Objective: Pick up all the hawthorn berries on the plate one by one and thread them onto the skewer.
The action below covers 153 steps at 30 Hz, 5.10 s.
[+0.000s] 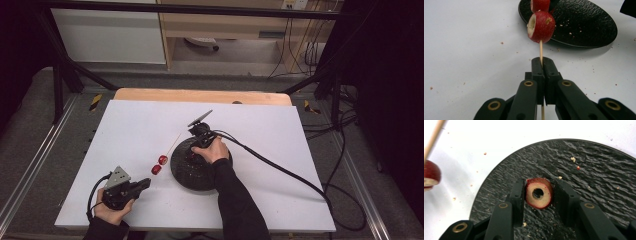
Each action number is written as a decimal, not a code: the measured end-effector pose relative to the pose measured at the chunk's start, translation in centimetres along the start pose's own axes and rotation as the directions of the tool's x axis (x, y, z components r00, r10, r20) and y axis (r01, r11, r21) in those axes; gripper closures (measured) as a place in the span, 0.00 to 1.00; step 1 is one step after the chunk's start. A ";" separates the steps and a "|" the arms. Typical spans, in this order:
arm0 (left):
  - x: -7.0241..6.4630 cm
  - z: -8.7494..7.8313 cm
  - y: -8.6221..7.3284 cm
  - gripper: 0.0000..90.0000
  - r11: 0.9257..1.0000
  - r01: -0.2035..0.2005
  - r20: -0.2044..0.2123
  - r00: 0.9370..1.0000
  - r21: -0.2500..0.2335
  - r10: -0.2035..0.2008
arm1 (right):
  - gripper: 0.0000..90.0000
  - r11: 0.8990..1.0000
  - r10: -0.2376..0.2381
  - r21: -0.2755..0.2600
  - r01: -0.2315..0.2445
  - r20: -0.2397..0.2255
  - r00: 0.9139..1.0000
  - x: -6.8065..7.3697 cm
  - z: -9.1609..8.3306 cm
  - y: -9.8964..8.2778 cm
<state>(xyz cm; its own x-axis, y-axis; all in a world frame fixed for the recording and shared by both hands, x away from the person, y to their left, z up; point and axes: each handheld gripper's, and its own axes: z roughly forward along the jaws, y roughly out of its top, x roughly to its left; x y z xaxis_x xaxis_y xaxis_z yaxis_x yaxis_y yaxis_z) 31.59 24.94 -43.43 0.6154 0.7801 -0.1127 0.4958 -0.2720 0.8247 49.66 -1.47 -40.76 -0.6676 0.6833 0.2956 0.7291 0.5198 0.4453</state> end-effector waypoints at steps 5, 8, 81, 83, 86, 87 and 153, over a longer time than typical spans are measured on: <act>0.0 0.0 0.0 0.98 1.000 0.001 -0.001 1.000 -0.003 -0.001 | 0.70 1.000 -0.006 -0.018 0.006 -0.005 1.000 0.2 -0.7 0.0; -0.1 0.0 0.0 0.98 1.000 0.000 -0.001 1.000 -0.003 0.000 | 0.70 1.000 -0.006 -0.025 0.006 -0.009 1.000 0.4 -1.1 -0.1; -1.7 0.2 0.0 0.98 0.999 -0.021 0.040 0.999 -0.029 0.022 | 0.70 0.603 0.083 -0.737 -0.303 -0.320 0.944 2.2 -4.1 -10.8; -1.8 0.2 0.0 0.98 0.999 -0.019 0.042 0.999 -0.031 0.020 | 0.70 0.580 0.087 -0.755 -0.306 -0.316 0.945 2.1 -4.3 -10.7; -1.8 0.1 0.0 0.98 0.999 -0.021 0.046 0.999 -0.037 0.023 | 0.70 0.548 0.098 -0.774 -0.317 -0.317 0.943 2.0 -4.8 -10.4; -1.9 0.1 0.0 0.98 0.999 -0.022 0.048 0.999 -0.038 0.023 | 0.70 0.540 0.098 -0.780 -0.314 -0.312 0.945 1.9 -4.9 -10.4; -3.4 0.8 0.1 0.98 0.995 0.037 0.059 0.998 -0.093 -0.031 | 0.70 0.375 0.152 -0.775 -0.509 -0.490 0.858 2.0 -1.4 -8.9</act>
<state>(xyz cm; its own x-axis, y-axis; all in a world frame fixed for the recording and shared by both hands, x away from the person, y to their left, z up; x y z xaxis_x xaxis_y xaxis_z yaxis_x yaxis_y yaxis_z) 30.05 21.82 -43.37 0.6346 0.7537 -0.1708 0.4588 -0.1897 0.8680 41.59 -5.48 -42.92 -0.5358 0.4144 0.7357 0.4966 -0.5500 0.6715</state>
